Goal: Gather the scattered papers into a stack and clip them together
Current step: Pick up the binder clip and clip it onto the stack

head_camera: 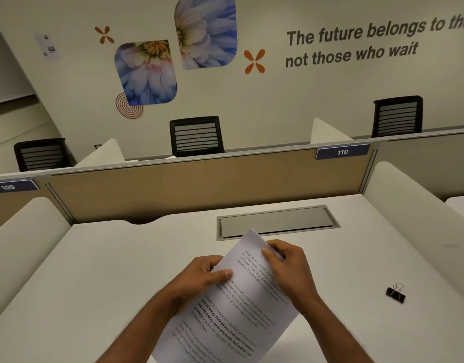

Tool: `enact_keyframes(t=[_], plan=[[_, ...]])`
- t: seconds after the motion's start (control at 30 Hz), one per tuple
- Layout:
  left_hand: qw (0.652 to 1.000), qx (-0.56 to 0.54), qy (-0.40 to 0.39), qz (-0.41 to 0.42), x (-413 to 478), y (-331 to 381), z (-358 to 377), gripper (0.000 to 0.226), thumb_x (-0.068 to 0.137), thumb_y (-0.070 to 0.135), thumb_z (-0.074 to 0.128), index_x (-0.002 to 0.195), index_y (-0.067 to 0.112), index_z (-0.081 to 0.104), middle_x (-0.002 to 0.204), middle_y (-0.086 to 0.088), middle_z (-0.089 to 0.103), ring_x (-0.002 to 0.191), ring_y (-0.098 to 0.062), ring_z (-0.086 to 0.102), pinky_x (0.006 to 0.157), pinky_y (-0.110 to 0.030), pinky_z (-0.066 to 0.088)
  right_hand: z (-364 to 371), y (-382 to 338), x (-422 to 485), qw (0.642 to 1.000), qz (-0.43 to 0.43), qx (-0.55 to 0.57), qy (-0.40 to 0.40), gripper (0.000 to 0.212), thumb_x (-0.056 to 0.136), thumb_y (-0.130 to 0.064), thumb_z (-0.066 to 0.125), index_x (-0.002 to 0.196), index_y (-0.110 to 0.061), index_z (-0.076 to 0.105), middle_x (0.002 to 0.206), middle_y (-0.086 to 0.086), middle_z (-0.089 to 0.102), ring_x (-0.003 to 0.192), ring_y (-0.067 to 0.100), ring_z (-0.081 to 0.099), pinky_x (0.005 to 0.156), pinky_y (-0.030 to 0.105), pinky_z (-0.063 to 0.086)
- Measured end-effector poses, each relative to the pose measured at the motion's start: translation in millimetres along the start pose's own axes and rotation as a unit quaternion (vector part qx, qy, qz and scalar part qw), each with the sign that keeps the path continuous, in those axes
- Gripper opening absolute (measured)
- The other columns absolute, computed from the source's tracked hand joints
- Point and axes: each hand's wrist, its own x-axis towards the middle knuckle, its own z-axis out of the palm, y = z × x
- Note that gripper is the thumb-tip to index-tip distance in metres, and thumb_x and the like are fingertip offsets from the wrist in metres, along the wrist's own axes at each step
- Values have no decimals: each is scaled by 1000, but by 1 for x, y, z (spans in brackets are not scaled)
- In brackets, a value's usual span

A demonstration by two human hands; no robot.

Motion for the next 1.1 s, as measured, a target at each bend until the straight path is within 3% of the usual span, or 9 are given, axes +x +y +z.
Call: enact_keyframes(t=[0.27,0.4,0.47,0.53,0.63,0.73,0.8,0.93,1.1], plan=[[998,59,0,-2,39,5,16,26,99,36,61,114,18,72,102,-5,82,86,-29,80,79,-41,65,-12,32,17,999,44,5,3,21,99,-33,57,95,-24,75,85,-5,77,74,14,73,67,29,58],[996,82,-18,-13,60,4,16,28,96,38,66,113,18,74,102,-7,81,88,-30,79,85,-48,64,-32,56,23,998,55,18,-13,14,95,-36,64,107,-31,70,88,-7,75,82,8,71,70,20,53],[995,91,-22,-18,71,3,15,28,95,37,66,113,17,75,102,-8,81,89,-31,79,88,-51,63,-51,79,24,997,70,20,40,19,92,-35,69,110,-32,67,93,-7,74,90,9,69,73,20,51],[995,92,-21,-19,81,3,15,27,96,35,66,112,17,75,101,-8,82,88,-31,79,87,-50,63,-77,109,24,985,96,6,143,21,92,-30,71,111,-24,68,97,-2,72,94,16,69,79,27,52],[995,97,-20,-24,93,1,15,26,97,35,65,111,16,75,99,-9,82,86,-32,80,84,-48,64,-128,161,19,944,147,-54,290,31,93,-26,68,121,-14,65,112,8,70,106,29,66,89,41,51],[993,115,-29,-25,103,-1,20,26,97,36,65,110,17,76,98,-8,82,84,-31,80,82,-47,65,-176,208,13,899,196,-125,372,44,92,-22,69,132,-6,58,127,22,63,116,43,59,97,54,48],[991,125,-32,-32,109,-1,25,26,97,37,64,109,18,76,97,-7,82,83,-30,80,83,-48,65,-197,233,11,892,207,-173,362,49,91,-23,70,135,-5,55,132,25,59,121,47,54,99,60,46],[990,133,-34,-44,119,2,32,24,96,36,66,106,17,78,96,-7,82,82,-30,80,84,-48,64,-213,261,18,923,225,-173,261,50,92,-31,69,137,-13,54,141,18,55,128,41,52,103,58,43],[989,130,-31,-64,124,5,37,23,96,34,67,106,16,79,97,-7,82,83,-31,80,84,-46,64,-219,274,32,939,199,-173,219,28,93,-24,69,116,-9,70,119,15,70,113,37,61,93,46,46]])
